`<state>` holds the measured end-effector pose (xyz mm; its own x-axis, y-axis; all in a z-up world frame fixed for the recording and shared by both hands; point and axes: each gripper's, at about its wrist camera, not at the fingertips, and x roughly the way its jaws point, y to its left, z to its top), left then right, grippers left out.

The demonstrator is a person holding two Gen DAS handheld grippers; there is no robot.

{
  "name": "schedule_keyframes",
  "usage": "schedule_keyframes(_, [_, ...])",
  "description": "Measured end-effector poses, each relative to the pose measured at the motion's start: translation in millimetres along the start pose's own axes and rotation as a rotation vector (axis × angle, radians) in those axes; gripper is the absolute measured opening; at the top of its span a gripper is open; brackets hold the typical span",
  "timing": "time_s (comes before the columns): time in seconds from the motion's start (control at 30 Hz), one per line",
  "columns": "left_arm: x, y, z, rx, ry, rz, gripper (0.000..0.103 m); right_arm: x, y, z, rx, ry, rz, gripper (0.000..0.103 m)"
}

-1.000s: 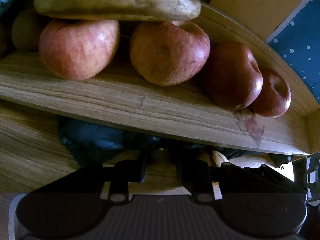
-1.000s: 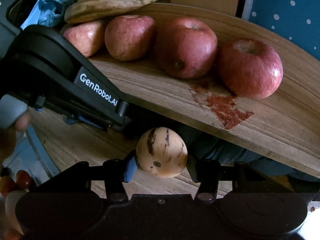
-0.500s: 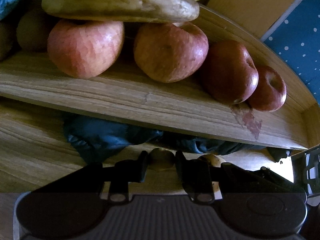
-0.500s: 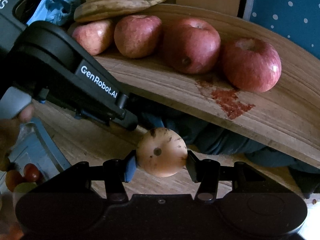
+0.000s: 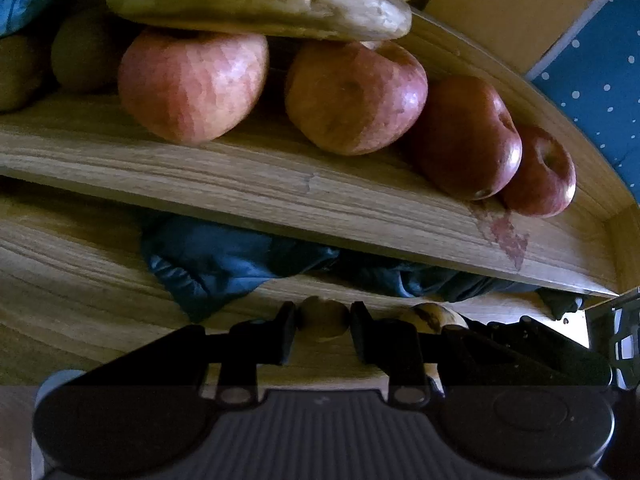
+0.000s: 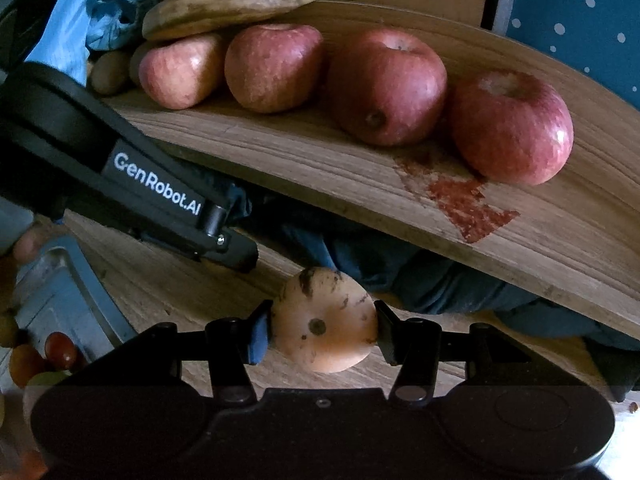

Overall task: Organize fruits
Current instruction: 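Carry the striped fruit in the right gripper while the left carries the brown fruit over the tray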

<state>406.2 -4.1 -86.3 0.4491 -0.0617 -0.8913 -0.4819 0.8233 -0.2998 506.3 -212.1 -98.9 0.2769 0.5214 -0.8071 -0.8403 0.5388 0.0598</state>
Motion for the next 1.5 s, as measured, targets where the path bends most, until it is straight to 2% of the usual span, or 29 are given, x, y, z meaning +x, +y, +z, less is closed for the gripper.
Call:
schedule_keyframes(0.9, [-18.7, 11.5, -3.5, 0.033, -0.009, -0.028, 0.032, -18.0, 18.5, -3.9, 0.02, -0.03, -0.035, 0.053])
schedule_keyframes(1.5, [-37.1, 11.1, -21.6, 0.138, 0.02, -0.084, 0.032, -56.0, 45.1, -19.0, 0.093, -0.052, -0.113, 0.053])
